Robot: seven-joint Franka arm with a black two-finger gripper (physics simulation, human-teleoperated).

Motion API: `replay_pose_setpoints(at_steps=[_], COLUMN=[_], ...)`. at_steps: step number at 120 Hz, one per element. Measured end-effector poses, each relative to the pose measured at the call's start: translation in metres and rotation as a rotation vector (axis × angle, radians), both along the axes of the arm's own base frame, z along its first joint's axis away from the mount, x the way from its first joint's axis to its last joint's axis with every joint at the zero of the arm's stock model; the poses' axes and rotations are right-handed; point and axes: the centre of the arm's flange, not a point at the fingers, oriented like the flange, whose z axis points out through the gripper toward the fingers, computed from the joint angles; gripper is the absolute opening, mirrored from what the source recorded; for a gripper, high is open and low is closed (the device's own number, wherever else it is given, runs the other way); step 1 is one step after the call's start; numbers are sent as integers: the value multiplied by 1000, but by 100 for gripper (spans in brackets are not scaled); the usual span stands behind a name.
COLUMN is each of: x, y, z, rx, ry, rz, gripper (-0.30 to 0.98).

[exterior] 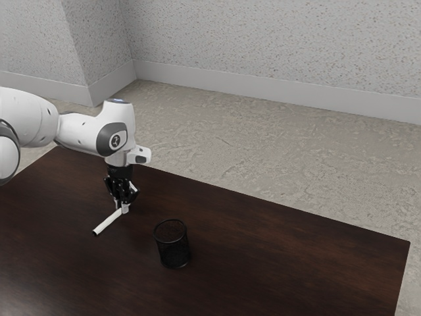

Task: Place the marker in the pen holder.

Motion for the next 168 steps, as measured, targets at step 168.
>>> replay_pose_setpoints(at_steps=[168], x=[-196], y=[-300], z=[245], rx=[88], ry=[-682], rz=[-288], gripper=[-6])
